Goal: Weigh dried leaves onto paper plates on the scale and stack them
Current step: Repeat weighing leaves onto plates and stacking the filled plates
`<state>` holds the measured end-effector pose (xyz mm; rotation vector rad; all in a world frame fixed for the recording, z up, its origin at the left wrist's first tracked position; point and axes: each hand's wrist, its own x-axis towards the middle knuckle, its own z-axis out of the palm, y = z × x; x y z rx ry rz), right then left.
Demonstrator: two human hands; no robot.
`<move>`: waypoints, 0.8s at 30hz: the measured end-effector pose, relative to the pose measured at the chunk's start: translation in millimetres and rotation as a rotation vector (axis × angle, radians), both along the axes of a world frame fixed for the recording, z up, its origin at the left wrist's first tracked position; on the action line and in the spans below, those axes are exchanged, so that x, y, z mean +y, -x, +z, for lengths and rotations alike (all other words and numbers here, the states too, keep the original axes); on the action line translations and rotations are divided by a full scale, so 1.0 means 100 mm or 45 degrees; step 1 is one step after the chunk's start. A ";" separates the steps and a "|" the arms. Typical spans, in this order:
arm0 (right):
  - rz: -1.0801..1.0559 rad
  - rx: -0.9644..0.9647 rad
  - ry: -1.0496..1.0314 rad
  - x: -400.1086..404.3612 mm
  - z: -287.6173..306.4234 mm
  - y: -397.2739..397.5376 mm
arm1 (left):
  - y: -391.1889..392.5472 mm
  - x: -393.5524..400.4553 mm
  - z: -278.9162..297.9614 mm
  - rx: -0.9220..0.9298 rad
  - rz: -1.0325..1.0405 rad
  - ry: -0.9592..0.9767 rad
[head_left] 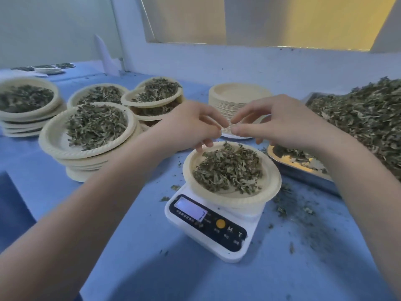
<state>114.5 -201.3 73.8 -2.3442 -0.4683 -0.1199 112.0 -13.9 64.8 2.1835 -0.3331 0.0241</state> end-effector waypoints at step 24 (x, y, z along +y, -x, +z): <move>0.122 0.076 0.210 -0.24 -0.14 -0.03 | -0.03 -0.12 -0.40 -0.236 0.127 0.183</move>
